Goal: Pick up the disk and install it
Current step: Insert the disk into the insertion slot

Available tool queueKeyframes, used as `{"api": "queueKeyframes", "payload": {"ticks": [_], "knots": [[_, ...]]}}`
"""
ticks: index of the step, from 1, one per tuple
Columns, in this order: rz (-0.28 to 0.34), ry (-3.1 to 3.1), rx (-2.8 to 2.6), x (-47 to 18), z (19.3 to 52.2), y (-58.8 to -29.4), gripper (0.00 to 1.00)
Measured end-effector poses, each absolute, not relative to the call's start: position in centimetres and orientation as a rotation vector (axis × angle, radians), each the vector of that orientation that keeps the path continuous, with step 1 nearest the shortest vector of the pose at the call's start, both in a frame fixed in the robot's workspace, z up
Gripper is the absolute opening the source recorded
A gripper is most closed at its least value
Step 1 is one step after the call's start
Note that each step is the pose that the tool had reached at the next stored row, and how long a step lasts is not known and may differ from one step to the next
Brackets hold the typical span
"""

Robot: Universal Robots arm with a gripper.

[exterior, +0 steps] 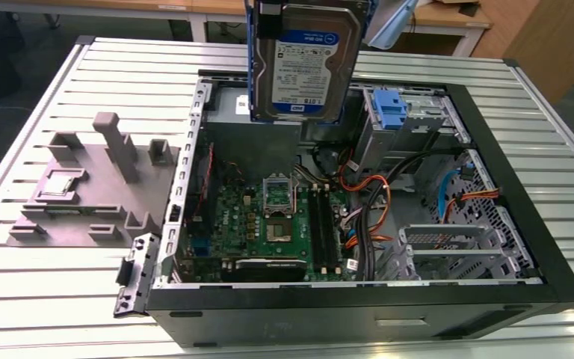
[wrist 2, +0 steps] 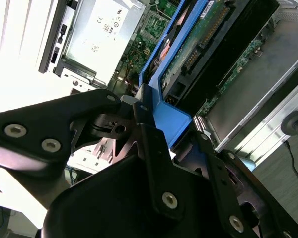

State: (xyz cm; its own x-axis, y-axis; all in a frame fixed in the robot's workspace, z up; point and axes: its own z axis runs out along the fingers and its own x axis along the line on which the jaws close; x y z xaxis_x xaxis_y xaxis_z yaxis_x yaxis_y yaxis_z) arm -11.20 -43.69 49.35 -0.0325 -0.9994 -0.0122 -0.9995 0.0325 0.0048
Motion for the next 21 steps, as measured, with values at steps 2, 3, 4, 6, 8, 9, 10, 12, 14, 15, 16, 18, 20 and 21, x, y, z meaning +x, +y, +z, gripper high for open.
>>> {"api": "queueKeyframes", "payload": {"ticks": [2,3,4,6,8,9,10,12,14,15,16,18,20,21], "knots": [[0.019,2.253,-2.181,-11.2,49.35,-43.74,0.37],[0.019,2.253,-2.181,-11.2,49.34,-43.77,0.37],[0.019,2.253,-2.181,-11.21,49.34,-43.79,0.37],[0.019,2.253,-2.181,-11.21,49.34,-43.84,0.37],[0.019,2.253,-2.181,-11.2,49.34,-43.89,0.37],[0.019,2.253,-2.181,-11.21,49.35,-43.91,0.37],[0.019,2.253,-2.181,-11.2,49.34,-43.93,0.37],[0.019,2.253,-2.181,-11.21,49.34,-44.01,0.37],[0.019,2.253,-2.181,-11.2,49.35,-44.01,0.37],[0.018,2.254,-2.181,-11.21,49.35,-44.02,0.37],[0.017,2.254,-2.182,-11.21,49.35,-44.03,0.37],[0.016,2.254,-2.182,-11.2,49.34,-44.11,0.37],[0.016,2.255,-2.182,-11.2,49.34,-44.24,0.37],[0.016,2.255,-2.182,-11.2,49.34,-44.32,0.37]]}}
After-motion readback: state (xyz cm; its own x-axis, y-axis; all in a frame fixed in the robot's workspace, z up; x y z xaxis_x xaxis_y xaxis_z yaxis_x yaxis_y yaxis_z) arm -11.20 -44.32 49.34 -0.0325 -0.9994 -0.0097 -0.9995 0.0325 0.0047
